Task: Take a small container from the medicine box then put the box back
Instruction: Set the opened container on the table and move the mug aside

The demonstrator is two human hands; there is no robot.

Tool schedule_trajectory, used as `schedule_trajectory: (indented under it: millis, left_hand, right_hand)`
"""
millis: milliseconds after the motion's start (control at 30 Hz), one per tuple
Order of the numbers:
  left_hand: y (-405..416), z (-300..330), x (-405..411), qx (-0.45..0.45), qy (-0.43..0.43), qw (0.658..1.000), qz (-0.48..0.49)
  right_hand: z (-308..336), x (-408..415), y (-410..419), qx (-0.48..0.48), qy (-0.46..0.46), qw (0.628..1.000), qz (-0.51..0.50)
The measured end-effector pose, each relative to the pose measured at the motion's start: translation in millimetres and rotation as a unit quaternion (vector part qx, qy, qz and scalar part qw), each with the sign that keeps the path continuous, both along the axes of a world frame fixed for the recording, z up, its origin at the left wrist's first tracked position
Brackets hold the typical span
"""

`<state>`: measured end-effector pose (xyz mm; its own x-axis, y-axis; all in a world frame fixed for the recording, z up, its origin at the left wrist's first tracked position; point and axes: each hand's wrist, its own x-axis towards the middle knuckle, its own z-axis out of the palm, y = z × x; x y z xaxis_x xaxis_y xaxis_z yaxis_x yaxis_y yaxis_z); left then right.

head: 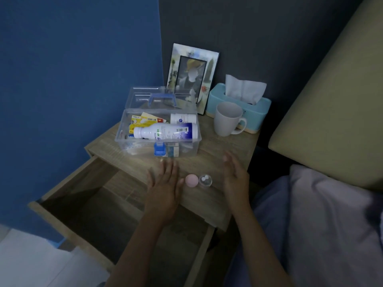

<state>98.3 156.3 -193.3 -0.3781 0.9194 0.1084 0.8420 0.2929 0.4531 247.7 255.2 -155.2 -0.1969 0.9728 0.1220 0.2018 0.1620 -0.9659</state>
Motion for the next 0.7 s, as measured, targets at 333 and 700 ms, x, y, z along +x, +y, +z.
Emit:
schedule_trajectory:
  millis: [333,700]
  left_hand:
    - [5,-9,1,-0.023,0.077,0.997,0.023]
    - [4,-9,1,-0.019,0.084,0.996,0.021]
  right_hand:
    - [25,-40,118,0.063,0.002,0.982,-0.18]
    - [7,-42,140,-0.074,0.14,0.975,-0.155]
